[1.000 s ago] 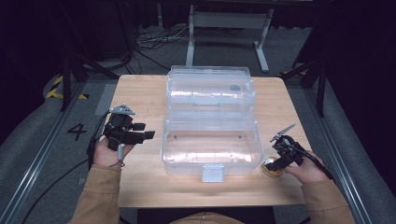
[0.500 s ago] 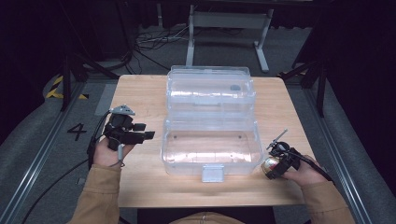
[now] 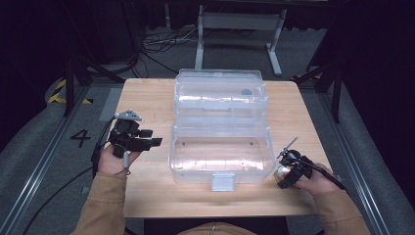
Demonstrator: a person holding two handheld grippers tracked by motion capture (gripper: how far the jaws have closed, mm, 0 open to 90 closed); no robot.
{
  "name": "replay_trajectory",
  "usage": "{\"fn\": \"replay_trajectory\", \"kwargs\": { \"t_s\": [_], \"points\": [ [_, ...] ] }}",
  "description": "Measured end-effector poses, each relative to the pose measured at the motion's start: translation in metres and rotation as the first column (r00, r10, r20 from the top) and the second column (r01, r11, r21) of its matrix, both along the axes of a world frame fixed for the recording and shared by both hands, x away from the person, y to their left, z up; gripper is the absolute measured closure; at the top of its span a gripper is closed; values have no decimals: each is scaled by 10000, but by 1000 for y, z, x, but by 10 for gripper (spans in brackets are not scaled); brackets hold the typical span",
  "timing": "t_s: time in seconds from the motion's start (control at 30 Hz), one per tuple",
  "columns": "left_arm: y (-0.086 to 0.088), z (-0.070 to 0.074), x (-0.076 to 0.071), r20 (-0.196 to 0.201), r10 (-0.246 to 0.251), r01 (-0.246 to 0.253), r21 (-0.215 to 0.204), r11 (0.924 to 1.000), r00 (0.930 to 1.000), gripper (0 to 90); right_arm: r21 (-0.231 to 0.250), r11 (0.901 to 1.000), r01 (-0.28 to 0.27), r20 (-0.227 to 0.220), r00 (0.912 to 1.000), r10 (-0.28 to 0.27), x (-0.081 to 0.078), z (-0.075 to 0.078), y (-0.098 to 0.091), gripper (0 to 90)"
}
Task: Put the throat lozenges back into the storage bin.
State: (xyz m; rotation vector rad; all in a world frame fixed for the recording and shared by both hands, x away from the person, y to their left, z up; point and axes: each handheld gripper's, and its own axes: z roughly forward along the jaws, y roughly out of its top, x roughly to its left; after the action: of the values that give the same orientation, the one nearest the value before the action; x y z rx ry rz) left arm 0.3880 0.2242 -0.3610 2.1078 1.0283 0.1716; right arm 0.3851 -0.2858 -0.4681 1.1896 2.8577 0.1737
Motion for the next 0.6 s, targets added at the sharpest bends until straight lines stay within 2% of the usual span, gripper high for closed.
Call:
{"fn": "replay_trajectory", "kwargs": {
  "t_s": [0.27,0.6],
  "points": [
    [0,0,0,-14,37,-37,-30,10000,10000,469,-40,10000,82,15,10000,-82,0,1,0,204],
    [1,1,-1,-6,5,-5,-36,10000,10000,469,290,9993,226,316,9992,-235,0,12,-5,205]
  ]
}}
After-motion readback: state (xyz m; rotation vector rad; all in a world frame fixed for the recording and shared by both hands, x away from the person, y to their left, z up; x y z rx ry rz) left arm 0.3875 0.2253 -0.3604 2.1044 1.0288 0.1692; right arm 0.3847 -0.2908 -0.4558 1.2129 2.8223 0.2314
